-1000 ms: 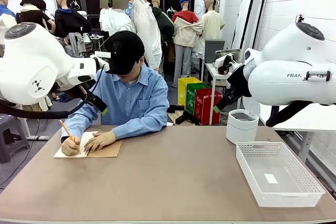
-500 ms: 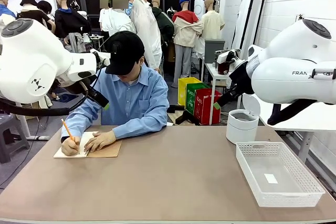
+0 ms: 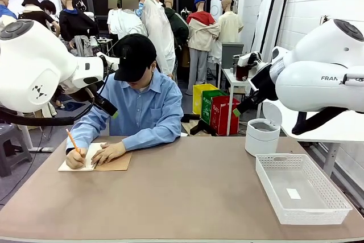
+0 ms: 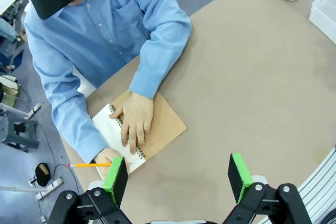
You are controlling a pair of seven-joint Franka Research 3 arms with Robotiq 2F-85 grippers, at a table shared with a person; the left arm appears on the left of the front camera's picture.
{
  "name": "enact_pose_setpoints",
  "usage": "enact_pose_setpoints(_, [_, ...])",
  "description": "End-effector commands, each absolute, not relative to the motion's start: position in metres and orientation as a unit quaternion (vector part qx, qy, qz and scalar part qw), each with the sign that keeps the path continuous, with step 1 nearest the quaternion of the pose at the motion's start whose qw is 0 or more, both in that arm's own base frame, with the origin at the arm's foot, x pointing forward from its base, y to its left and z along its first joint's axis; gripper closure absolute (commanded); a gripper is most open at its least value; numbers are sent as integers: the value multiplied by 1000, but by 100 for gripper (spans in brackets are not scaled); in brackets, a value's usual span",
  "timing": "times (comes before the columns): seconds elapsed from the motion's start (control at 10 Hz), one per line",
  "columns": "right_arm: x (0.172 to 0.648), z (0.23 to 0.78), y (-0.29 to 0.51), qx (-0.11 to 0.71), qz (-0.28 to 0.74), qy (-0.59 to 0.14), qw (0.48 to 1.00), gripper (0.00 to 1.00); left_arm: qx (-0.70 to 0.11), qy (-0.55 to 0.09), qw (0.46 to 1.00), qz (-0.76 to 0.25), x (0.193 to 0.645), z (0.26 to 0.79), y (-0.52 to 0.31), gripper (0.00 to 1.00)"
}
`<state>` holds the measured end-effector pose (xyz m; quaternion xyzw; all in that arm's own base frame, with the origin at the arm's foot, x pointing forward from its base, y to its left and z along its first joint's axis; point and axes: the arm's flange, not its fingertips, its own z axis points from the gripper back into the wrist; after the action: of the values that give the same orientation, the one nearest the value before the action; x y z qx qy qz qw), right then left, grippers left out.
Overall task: Sort the paper based on its condition.
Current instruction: If a person hands you a paper, place it in the Organizing basket , and if it's crumpled, put it in the Trash can.
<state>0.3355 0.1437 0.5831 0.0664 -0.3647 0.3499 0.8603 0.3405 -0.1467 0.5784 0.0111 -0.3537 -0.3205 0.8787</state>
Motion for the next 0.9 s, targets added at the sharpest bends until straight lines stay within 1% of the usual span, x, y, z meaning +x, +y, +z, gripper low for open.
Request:
enact_pose_setpoints(0.0, [336, 571, 141, 76, 354, -372, 855, 0, 12, -353, 878, -322, 341, 578, -147, 0])
enact_pose_setpoints(0.1, [335, 583, 144, 66, 350, -365, 860, 0, 12, -353, 878, -322, 341, 578, -147, 0])
enact_pose_setpoints(0.8, [335, 583, 144, 66, 350, -365, 860, 0, 12, -353, 878, -322, 341, 578, -147, 0])
